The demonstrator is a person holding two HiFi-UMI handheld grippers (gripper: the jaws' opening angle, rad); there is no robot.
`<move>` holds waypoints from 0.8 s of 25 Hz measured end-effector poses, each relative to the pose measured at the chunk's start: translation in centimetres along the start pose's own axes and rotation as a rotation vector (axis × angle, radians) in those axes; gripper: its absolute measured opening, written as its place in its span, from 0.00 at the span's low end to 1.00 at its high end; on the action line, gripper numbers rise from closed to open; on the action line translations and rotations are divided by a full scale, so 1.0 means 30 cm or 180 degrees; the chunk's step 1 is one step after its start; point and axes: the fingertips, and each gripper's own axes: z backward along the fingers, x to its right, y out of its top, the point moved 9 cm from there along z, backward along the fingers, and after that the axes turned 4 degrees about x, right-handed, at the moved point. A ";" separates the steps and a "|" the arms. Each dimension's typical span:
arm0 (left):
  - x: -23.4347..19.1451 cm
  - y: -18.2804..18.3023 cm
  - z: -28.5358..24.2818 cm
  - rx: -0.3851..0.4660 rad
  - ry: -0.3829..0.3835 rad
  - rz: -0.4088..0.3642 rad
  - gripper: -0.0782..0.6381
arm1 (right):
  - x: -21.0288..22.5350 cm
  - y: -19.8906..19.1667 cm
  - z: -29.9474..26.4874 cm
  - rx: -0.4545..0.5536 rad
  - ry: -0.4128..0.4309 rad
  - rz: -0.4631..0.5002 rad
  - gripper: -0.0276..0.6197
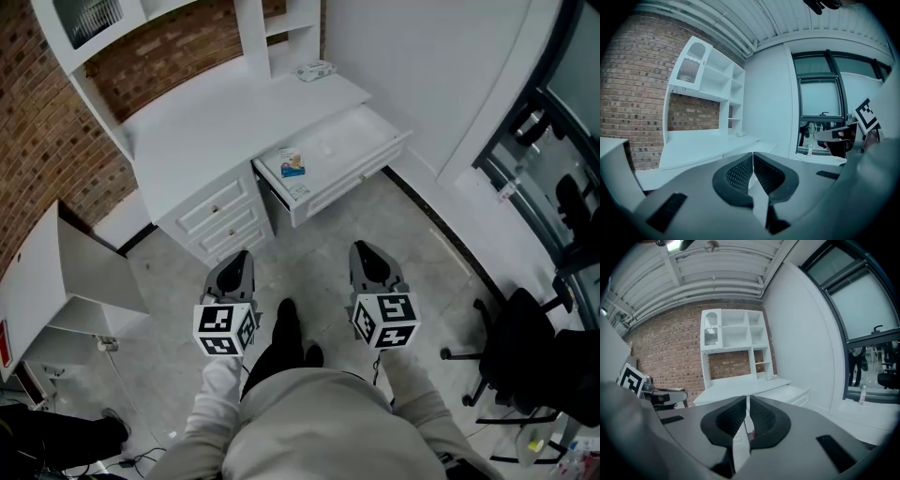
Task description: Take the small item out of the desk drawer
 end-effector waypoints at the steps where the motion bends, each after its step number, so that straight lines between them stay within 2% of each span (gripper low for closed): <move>1: -0.001 -0.001 -0.013 -0.0010 -0.0004 -0.0004 0.14 | 0.009 -0.001 -0.007 -0.0011 0.0005 -0.0014 0.09; 5: -0.012 0.001 -0.079 -0.0022 -0.0031 -0.0012 0.14 | 0.045 0.001 -0.050 -0.0044 0.0048 -0.0053 0.19; 9: -0.038 0.002 -0.166 -0.0049 -0.0068 -0.0004 0.14 | 0.070 0.003 -0.126 -0.0093 0.0063 -0.0082 0.23; 20: -0.192 0.017 -0.485 -0.0112 -0.0179 0.0020 0.14 | 0.119 0.043 -0.481 -0.0242 0.0184 -0.0116 0.36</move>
